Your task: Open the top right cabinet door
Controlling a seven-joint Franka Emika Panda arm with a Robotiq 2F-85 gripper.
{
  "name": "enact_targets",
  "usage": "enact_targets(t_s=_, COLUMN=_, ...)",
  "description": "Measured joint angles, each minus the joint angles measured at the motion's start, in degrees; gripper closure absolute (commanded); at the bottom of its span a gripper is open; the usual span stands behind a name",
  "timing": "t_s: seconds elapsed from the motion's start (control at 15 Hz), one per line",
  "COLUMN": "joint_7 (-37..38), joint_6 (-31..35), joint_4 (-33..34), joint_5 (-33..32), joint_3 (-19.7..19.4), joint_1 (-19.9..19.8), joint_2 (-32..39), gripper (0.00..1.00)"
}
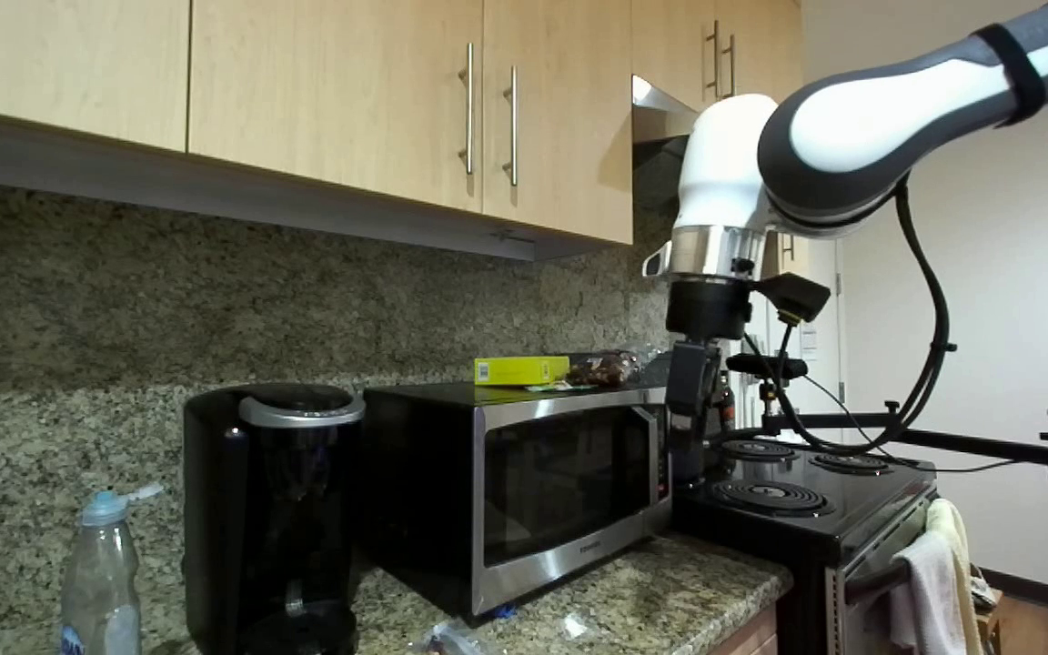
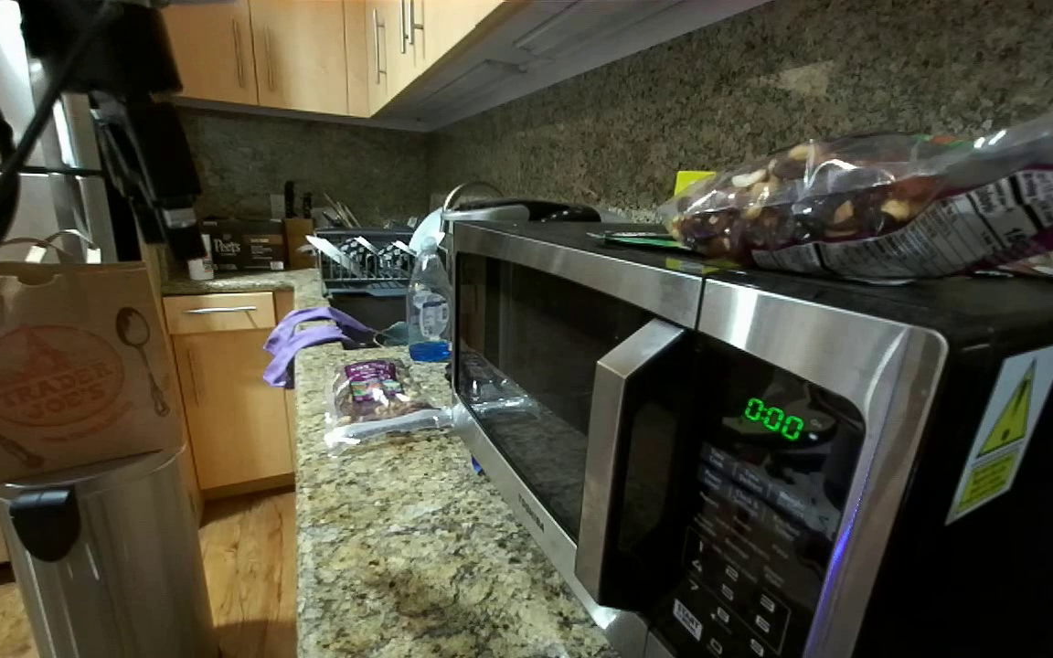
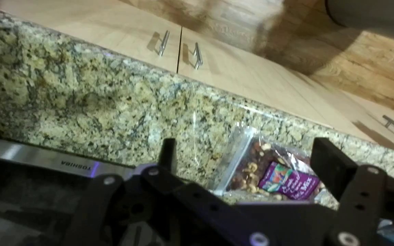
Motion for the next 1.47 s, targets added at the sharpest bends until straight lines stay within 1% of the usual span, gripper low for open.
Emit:
enact_targets(t_s=0.4, joint_7=2.95, joint_6=10.2, joint_4=1.7, joint_5=0.0, joint_3=-0.01, joint_1=-1.87, joint_2=-3.54, gripper=0.0)
enact_targets(t_s=0.6, joint_7=4.96, joint_6=17.65, joint_4=1.73, joint_5=-0.51, joint_3=0.66, joint_1=-3.54, joint_2=-5.1, gripper=0.0)
enact_targets(t_s=0.73, joint_7=7.55, joint_6=23.02, joint_4=1.74, joint_5=-2.54, joint_3=2.32, joint_1=-5.66, joint_2=-5.46, gripper=0.0)
enact_targets(t_s=0.87, joint_7=11.19, joint_6=27.82, joint_4=1.75, joint_5=-5.24, joint_3=4.85, joint_1=-8.62, joint_2=-5.67, gripper=0.0)
enact_targets(t_s=1.13, joint_7=19.1, joint_6=36.09, joint_4=2.08, joint_5=-10.47, joint_3=10.81, joint_1=-16.33, joint_2=-6.62, gripper=0.0)
enact_targets(t_s=1.27, joint_7=21.19, joint_6=38.21, joint_4=2.68, joint_5=-11.4, joint_3=13.33, joint_1=-19.57, joint_2=-6.78, gripper=0.0)
enact_targets(t_s=1.47, joint_7=21.52, joint_6=38.32, joint_4=2.95, joint_5=-11.4, joint_3=14.09, joint_1=-20.34, joint_2=-6.78, gripper=0.0)
